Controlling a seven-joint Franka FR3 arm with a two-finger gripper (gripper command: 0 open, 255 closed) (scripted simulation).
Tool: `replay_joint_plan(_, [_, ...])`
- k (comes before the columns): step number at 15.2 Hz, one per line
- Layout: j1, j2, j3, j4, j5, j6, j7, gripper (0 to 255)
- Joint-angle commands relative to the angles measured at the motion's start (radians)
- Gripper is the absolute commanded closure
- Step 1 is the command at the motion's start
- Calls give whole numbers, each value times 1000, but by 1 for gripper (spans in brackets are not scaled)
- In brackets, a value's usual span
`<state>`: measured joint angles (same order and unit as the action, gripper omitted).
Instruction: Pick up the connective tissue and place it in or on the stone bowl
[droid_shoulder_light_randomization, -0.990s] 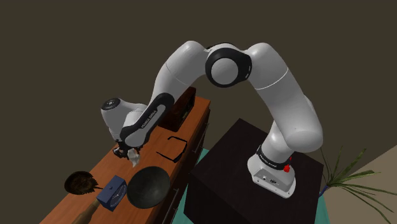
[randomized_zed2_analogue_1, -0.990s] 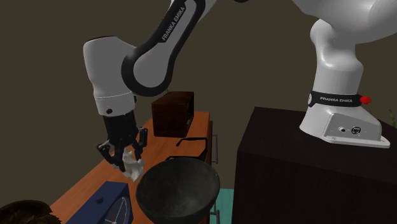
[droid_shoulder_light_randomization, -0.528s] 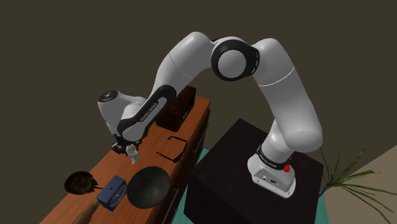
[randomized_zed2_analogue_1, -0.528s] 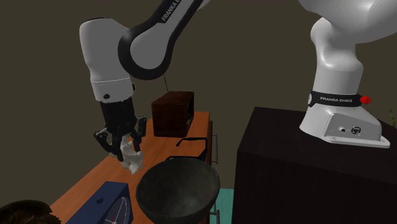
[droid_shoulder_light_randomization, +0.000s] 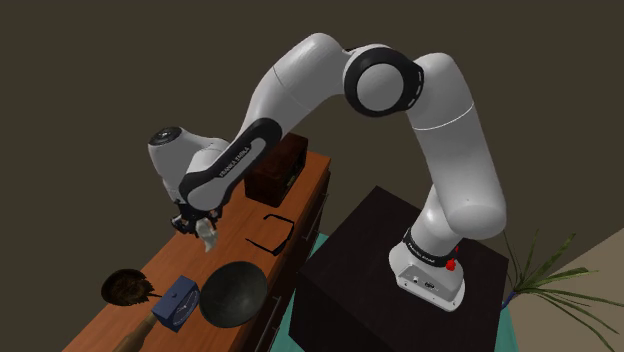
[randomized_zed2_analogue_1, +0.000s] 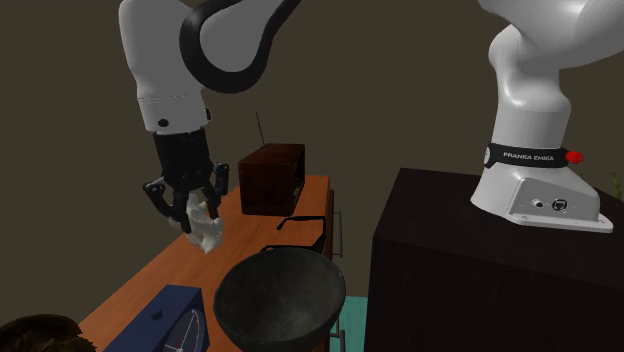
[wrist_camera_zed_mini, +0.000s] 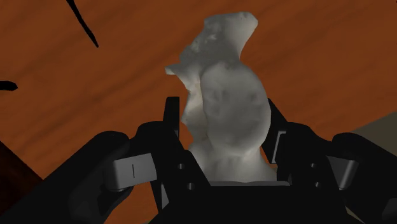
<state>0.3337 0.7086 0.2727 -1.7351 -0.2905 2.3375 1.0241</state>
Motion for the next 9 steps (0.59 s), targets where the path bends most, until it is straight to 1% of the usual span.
replay_joint_plan(1, [-5, -18, 5, 1, 6, -19, -7, 255])
replay_joint_plan(9, [-19, -92, 25, -4, 31, -87, -23, 255])
